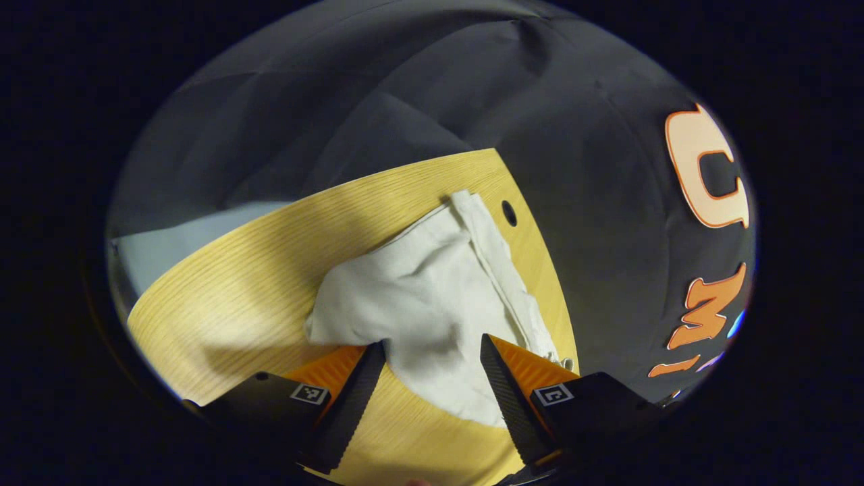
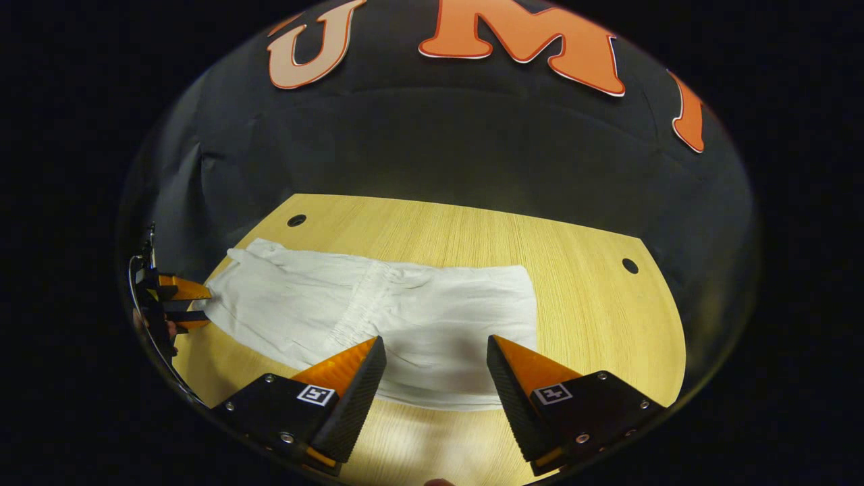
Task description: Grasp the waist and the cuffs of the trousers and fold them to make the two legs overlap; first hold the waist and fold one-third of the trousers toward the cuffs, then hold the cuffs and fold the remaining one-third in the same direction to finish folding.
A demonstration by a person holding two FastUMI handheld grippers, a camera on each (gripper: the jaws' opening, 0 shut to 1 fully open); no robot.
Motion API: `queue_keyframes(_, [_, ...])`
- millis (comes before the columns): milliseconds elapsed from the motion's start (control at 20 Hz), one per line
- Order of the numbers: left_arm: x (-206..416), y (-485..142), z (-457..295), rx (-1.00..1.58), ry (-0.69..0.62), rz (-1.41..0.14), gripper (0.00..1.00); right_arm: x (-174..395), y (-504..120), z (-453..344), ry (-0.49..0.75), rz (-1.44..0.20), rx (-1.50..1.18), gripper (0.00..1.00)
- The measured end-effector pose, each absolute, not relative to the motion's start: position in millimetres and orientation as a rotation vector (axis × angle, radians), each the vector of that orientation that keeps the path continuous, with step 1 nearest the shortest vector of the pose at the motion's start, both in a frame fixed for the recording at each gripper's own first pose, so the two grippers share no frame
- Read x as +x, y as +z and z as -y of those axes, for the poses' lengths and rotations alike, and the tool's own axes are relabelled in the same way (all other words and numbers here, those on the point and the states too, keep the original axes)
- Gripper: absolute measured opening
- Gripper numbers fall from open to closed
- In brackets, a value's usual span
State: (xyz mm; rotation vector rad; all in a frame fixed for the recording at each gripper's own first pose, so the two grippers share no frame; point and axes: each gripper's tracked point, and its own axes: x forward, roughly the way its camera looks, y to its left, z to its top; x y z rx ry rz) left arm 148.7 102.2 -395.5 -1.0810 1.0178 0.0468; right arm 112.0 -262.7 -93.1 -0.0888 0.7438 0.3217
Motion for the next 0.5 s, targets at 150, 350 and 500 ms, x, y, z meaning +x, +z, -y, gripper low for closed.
queue_keyframes(150, [166.0, -395.3, -95.4, -1.099, 0.011, -0.954, 0.92, 107.6, -94.2, 270.2, 0.301, -0.748, -0.103, 0.91])
queue_keyframes(350, [190.2, -407.9, -84.6, -1.162, -0.004, -0.901, 0.84, 94.6, -94.9, 294.7, 0.267, -0.773, -0.098, 0.91])
queue_keyframes(500, [202.8, -417.3, -84.6, -1.328, 0.067, -0.867, 0.50, 86.9, -98.0, 313.3, 0.242, -0.794, -0.106, 0.92])
